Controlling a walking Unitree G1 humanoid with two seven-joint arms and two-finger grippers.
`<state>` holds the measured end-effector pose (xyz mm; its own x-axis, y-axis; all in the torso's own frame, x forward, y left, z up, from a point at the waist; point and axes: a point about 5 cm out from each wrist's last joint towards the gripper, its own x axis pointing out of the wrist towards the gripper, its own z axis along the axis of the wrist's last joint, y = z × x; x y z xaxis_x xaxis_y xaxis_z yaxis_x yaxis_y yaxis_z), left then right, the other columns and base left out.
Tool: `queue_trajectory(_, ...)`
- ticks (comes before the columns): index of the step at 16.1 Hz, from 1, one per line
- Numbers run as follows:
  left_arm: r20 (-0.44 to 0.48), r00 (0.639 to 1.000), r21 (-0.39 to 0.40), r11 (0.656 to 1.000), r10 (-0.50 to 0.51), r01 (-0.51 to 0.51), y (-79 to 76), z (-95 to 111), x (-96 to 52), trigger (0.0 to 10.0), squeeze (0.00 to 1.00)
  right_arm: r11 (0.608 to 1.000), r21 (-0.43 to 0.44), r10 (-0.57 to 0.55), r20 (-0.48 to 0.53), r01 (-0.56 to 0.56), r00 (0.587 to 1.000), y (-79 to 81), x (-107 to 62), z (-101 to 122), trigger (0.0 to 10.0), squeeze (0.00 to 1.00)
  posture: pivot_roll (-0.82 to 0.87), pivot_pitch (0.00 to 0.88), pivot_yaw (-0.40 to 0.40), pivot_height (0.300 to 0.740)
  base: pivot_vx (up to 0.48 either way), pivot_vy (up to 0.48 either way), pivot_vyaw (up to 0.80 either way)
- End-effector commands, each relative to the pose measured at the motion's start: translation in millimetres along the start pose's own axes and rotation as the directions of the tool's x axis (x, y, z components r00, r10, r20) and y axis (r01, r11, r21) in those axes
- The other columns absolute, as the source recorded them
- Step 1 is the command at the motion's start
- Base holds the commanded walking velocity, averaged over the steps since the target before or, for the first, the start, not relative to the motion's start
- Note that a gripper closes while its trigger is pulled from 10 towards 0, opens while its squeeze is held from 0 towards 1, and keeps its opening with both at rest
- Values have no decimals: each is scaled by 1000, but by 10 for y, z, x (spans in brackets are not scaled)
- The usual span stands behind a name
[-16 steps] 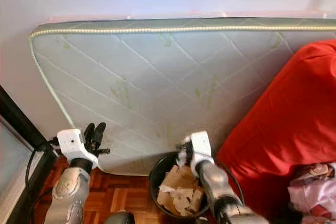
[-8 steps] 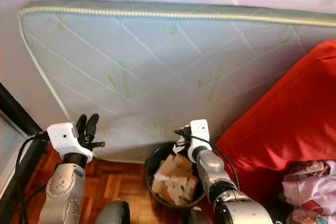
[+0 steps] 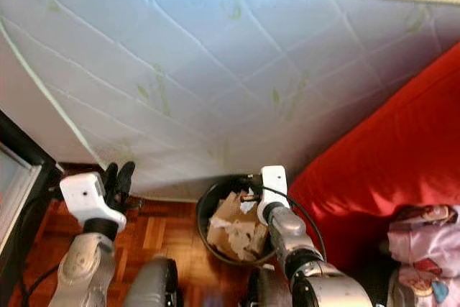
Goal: Clean up the room
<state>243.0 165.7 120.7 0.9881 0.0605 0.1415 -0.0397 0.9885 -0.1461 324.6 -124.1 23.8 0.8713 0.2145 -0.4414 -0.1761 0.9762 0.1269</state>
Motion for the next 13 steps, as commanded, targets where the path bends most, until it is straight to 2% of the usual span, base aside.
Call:
queue_trajectory(1,-12,1000,13,1000,3,-3,-18,11,-36,10000,0,1000,19,6,-20,-6,1000,18,-10,-61,10000,0,204,266,-67,657,0,0,0)
queue_trajectory(5,-26,1000,12,1000,2,-2,-32,41,-59,10000,0,1000,27,8,-30,-7,1000,50,-14,-101,10000,0,209,283,-61,657,0,0,0)
queue_trajectory(9,-40,999,4,1000,-3,3,-50,61,-91,10000,0,999,-42,-30,-82,27,996,17,-42,-210,10000,0,210,300,-54,657,0,0,0)
queue_trajectory(13,-48,999,2,1000,-6,6,-59,73,-125,10000,0,999,-37,-36,-113,32,993,-4,-77,-314,10000,0,214,316,-51,657,0,0,0)
